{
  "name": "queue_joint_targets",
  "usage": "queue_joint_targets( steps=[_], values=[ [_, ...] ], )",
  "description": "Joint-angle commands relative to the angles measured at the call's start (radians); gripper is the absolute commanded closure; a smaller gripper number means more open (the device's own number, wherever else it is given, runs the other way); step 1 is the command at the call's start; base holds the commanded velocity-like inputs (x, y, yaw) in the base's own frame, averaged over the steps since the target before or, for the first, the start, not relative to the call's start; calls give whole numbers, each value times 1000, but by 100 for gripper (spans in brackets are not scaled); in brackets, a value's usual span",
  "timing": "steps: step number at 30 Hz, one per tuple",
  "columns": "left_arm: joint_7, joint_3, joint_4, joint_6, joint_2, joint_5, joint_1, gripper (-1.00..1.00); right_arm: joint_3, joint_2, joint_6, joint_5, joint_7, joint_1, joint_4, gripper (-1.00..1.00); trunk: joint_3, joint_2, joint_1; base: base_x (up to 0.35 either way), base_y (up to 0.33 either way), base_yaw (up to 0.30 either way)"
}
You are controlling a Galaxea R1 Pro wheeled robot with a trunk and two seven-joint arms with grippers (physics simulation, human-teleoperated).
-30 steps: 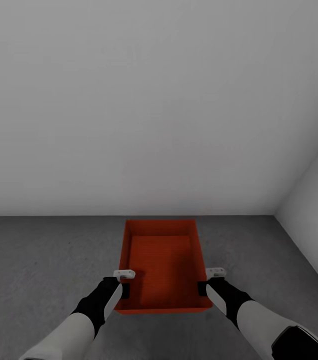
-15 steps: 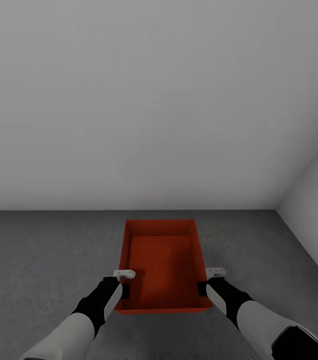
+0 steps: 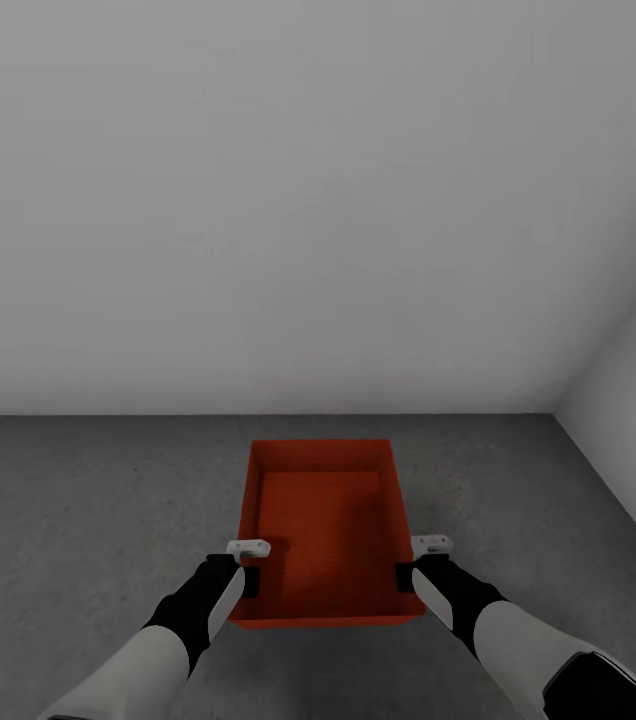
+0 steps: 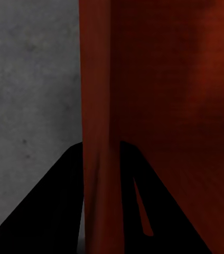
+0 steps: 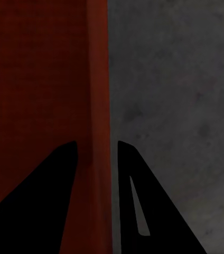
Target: Move the two storage containers from the living room to the garage. In the garage, place one container on the floor and stack the other container on top of it (either order is fine).
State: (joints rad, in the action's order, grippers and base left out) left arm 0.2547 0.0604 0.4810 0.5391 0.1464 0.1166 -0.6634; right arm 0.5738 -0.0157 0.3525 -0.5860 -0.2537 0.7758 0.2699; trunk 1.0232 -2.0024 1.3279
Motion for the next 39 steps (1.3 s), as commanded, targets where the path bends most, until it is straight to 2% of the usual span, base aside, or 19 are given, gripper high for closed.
queue_joint_targets(
  steps=[1, 11, 22, 29, 39],
  values=[
    [17, 9, 2, 2, -2, 25, -1, 100, 20, 17, 3, -18, -16, 0, 3, 100, 4, -7, 4, 0, 0, 0],
    [17, 9, 1, 2, -2, 25, -1, 100, 20, 17, 5, -18, -16, 0, 3, 100, 35, -77, 42, 0, 0, 0],
    [18, 9, 1, 2, -2, 25, -1, 100, 20, 17, 5, -18, -16, 0, 3, 100, 35, -77, 42, 0, 0, 0],
    [18, 8, 1, 2, -2, 25, -1, 100, 20, 17, 5, -18, -16, 0, 3, 100, 57, -126, 69, 0, 0, 0],
    [18, 8, 2, 2, -2, 25, -1, 100, 20, 17, 5, -18, -16, 0, 3, 100, 57, -126, 69, 0, 0, 0]
  ],
)
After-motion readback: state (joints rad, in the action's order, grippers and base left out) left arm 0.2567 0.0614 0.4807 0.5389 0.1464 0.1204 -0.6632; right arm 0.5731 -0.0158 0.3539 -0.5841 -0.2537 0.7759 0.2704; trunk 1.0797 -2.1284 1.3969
